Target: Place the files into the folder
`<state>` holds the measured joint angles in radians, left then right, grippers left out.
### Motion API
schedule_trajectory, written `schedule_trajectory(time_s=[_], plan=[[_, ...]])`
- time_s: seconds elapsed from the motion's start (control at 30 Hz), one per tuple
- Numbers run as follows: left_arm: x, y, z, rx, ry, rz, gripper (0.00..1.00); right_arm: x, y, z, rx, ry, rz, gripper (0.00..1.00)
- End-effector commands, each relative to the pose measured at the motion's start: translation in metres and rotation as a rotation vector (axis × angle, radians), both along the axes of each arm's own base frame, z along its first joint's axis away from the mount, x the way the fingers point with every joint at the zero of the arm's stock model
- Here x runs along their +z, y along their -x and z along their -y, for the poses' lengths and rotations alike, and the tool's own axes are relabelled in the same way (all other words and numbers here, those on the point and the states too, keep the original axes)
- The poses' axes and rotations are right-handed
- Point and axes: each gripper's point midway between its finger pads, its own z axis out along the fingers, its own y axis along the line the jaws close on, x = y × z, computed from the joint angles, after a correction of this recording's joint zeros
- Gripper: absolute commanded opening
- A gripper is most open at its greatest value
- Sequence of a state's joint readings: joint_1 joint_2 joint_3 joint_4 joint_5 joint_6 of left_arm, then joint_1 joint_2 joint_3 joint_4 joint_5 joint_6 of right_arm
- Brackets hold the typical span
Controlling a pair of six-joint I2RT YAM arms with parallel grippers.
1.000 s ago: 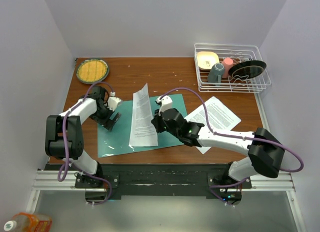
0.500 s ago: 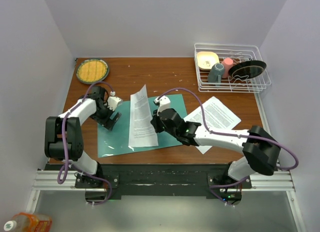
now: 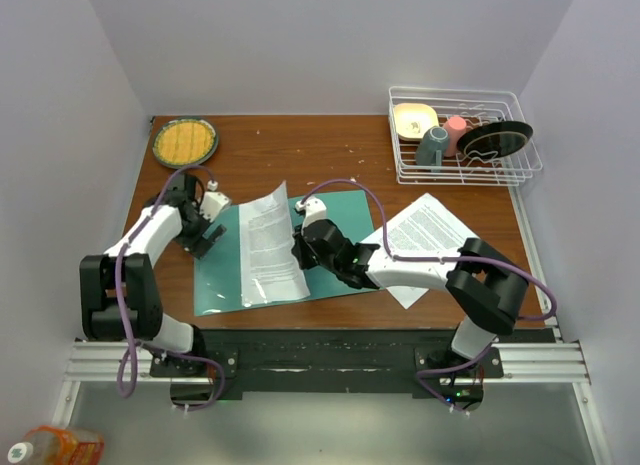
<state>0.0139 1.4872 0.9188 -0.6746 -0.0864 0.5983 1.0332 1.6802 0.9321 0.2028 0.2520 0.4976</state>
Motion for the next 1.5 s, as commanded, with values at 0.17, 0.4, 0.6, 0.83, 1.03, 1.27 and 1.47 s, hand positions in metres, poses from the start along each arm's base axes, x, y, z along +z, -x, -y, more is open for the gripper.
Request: schedule_trajectory(time_s=[0.17,0.4,0.6,0.83,1.03,1.27,1.47], plan=[[-0.022,0.030,-0.074,-0.039,-0.233,-0.058,0.96,0.042,-0.014,-0.014,-0.022,-0.093,0.085,0.00],[-0.042,0.039,-0.052,-0.031,-0.099,-0.096,0.96,0.041,-0.033,-0.014,-0.060,-0.112,0.094,0.00],[-0.055,0.029,-0.034,0.006,0.027,-0.137,0.96,0.034,-0.055,-0.015,-0.123,-0.157,0.062,0.00],[-0.070,0.033,-0.020,0.012,0.094,-0.170,0.96,0.028,-0.065,-0.019,-0.141,-0.174,0.030,0.00],[-0.072,0.029,-0.009,0.002,0.150,-0.159,0.95,0.034,-0.065,-0.020,-0.164,-0.199,-0.010,0.00],[-0.082,0.023,0.004,-0.012,0.187,-0.166,0.94,0.025,-0.044,-0.006,-0.143,-0.213,-0.077,0.00],[-0.084,0.019,0.011,-0.022,0.201,-0.159,0.94,-0.006,-0.024,0.001,-0.117,-0.202,-0.161,0.00]])
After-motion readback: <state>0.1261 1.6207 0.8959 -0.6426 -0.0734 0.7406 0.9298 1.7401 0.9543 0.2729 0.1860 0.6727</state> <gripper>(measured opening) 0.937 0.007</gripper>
